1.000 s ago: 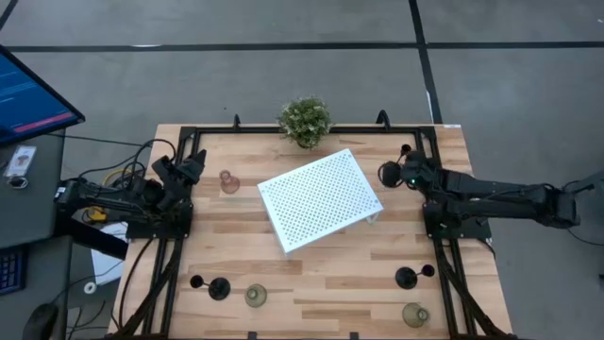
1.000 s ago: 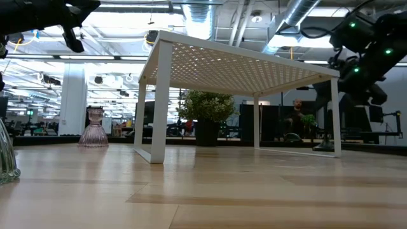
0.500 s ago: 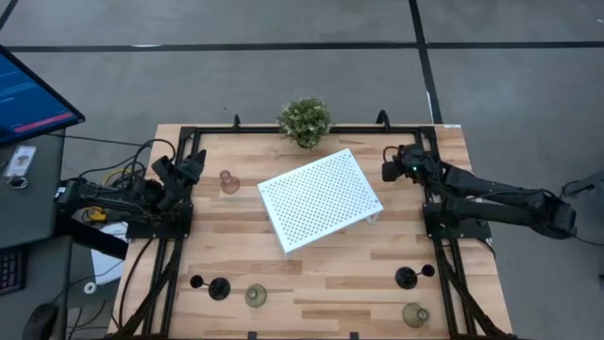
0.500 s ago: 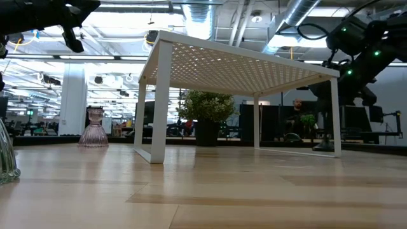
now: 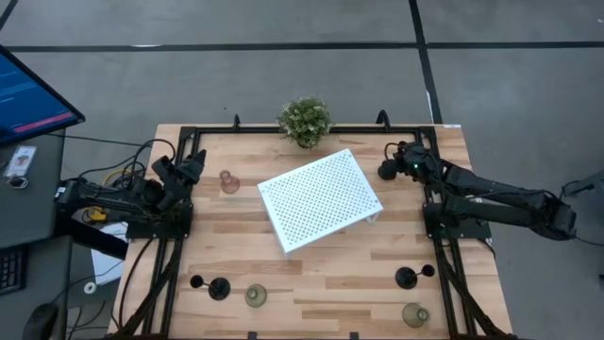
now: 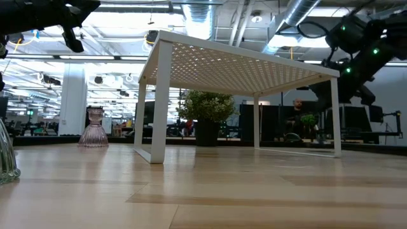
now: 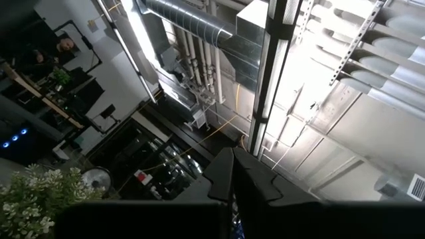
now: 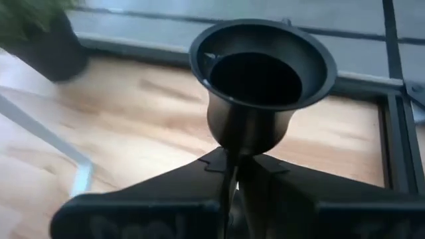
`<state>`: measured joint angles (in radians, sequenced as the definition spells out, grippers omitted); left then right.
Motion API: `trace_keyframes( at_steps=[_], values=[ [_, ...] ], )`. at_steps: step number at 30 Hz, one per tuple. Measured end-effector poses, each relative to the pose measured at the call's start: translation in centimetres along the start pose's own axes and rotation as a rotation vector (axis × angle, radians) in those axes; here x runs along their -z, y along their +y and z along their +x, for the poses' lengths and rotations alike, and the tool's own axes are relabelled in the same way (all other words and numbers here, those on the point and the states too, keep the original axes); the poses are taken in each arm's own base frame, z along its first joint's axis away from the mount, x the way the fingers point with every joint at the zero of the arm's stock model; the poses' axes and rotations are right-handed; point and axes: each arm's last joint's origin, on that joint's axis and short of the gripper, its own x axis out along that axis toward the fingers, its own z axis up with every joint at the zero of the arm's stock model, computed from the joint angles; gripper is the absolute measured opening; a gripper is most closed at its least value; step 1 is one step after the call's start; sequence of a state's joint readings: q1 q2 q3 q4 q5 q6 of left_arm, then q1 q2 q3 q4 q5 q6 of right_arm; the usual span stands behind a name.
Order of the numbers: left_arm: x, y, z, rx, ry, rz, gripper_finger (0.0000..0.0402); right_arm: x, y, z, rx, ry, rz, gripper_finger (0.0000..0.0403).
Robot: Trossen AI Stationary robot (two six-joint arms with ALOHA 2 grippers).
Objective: Pick & Place candle stick holders
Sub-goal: Put the top right black candle holder onto the shelf
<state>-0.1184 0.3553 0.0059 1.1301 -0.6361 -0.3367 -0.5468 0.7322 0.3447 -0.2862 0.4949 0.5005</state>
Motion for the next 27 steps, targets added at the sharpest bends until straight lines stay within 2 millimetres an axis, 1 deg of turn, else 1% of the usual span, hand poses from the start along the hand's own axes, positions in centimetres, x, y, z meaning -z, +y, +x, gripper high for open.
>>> trace_keyframes(
  at_steps=[3,8,10,13,17,19,21,27],
  values=[
    [0.0,0.0,0.0,0.000,0.000,0.000,0.0010,-1.9,0.6,-0.8,-0.025,-0.049,-0.032,0.0009],
    [0.0,0.0,0.0,0.000,0.000,0.000,0.0010,-6.1,1.5,-2.8,-0.028,-0.135,-0.112,0.0009],
    [0.0,0.0,0.0,0.000,0.000,0.000,0.0010,-8.1,1.8,-4.1,-0.037,-0.174,-0.146,0.0009],
    [0.0,0.0,0.0,0.000,0.000,0.000,0.0010,-10.9,2.2,-6.5,-0.075,-0.233,-0.183,0.0009],
    [0.0,0.0,0.0,0.000,0.000,0.000,0.0010,-13.4,3.0,-9.8,-0.215,-0.272,-0.252,0.0009],
    [0.0,0.0,0.0,0.000,0.000,0.000,0.0010,-14.0,3.6,-11.1,-0.305,-0.271,-0.278,0.0009],
    [0.0,0.0,0.0,0.000,0.000,0.000,0.0010,-13.9,4.4,-12.0,-0.404,-0.250,-0.323,0.0009],
    [0.0,0.0,0.0,0.000,0.000,0.000,0.0010,-12.2,8.1,-12.8,-0.608,-0.188,-0.459,0.0009]
  ],
)
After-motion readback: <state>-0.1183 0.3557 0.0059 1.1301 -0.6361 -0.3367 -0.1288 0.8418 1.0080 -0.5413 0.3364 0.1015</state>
